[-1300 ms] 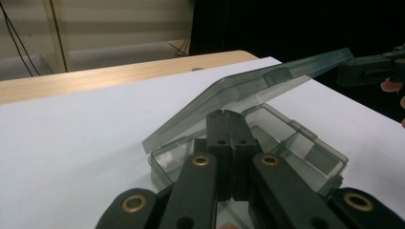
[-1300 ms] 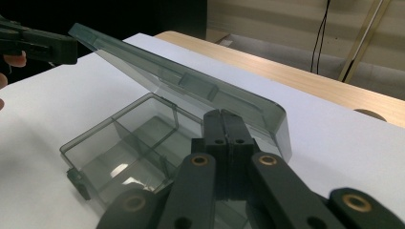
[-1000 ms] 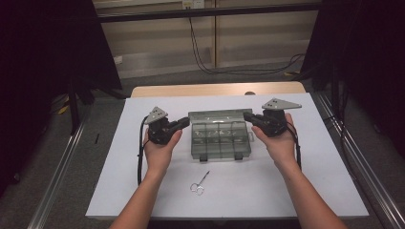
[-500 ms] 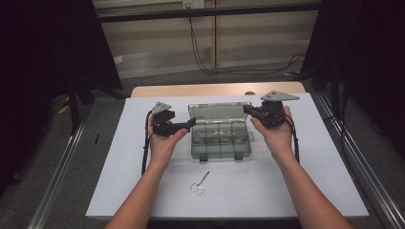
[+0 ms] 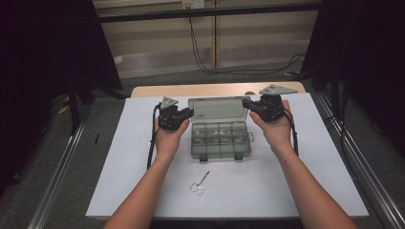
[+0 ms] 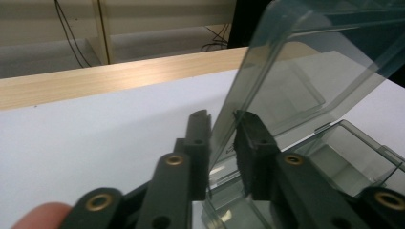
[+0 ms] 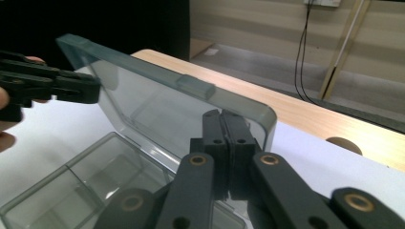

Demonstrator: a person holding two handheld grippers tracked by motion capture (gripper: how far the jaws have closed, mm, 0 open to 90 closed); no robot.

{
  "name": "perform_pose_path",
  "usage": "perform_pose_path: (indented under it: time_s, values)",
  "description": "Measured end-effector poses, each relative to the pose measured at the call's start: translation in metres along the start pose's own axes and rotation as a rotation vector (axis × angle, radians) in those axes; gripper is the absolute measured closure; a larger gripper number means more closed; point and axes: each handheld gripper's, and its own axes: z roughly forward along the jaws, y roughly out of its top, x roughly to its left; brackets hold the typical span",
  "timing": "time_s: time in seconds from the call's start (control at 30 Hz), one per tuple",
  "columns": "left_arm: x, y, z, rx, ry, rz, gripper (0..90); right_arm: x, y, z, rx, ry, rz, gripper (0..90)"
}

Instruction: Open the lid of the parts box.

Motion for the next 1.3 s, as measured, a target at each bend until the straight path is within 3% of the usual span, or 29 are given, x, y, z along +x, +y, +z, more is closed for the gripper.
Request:
perform_pose_path:
  time_s: [0.13, 0.23, 0.27, 0.37, 0.4, 0.47, 0.57, 0.63, 0.73, 0.8, 0.97, 1.03, 1.13, 1.3]
  values:
    - [0.003, -0.001, 0.002, -0.016, -0.007, -0.031, 81.8, -0.002, 0.0, -0.006, -0.035, 0.059, 0.005, 81.8]
    - [0.003, -0.001, 0.003, -0.016, -0.005, -0.033, 82.1, -0.005, -0.001, -0.013, -0.077, 0.07, -0.008, 74.2]
    - [0.004, -0.001, 0.003, -0.019, -0.011, -0.034, 82.2, -0.006, -0.001, -0.015, -0.096, 0.058, -0.003, 68.5]
    - [0.006, -0.001, 0.003, -0.02, -0.019, -0.047, 82.2, -0.01, -0.002, -0.017, -0.131, -0.034, 0.029, 32.6]
    - [0.006, -0.001, 0.003, -0.02, -0.022, -0.047, 82.1, -0.012, -0.003, -0.014, -0.125, -0.037, 0.053, 23.4]
    - [0.006, -0.001, 0.003, -0.019, -0.021, -0.045, 82.2, -0.016, -0.008, -0.007, -0.099, -0.052, 0.108, 17.2]
    - [0.006, -0.001, 0.003, -0.019, -0.022, -0.051, 82.2, -0.022, -0.019, 0.006, -0.055, -0.071, 0.146, 21.6]
    - [0.007, -0.001, 0.003, -0.017, -0.02, -0.049, 82.2, -0.024, -0.028, 0.012, -0.039, -0.075, 0.14, 32.5]
    - [0.007, -0.001, 0.003, -0.023, -0.029, -0.055, 82.2, -0.025, -0.036, 0.019, -0.034, -0.022, 0.159, 53.9]
    - [0.008, -0.001, 0.005, -0.023, -0.026, -0.055, 82.3, -0.024, -0.038, 0.023, -0.033, -0.002, 0.143, 61.2]
    - [0.011, 0.002, 0.01, -0.012, -0.02, -0.054, 82.8, -0.023, -0.038, 0.032, -0.028, -0.076, 0.145, 74.2]
    - [0.014, 0.002, 0.014, 0.0, -0.015, -0.067, 83.5, -0.025, -0.039, 0.035, -0.024, -0.1, 0.155, 84.7]
    - [0.017, 0.0, 0.022, 0.011, -0.011, -0.08, 83.7, -0.029, -0.042, 0.037, -0.03, -0.104, 0.181, 85.8]
    - [0.019, -0.005, 0.032, 0.018, -0.001, -0.096, 83.2, -0.029, -0.041, 0.04, -0.018, -0.12, 0.17, 86.1]
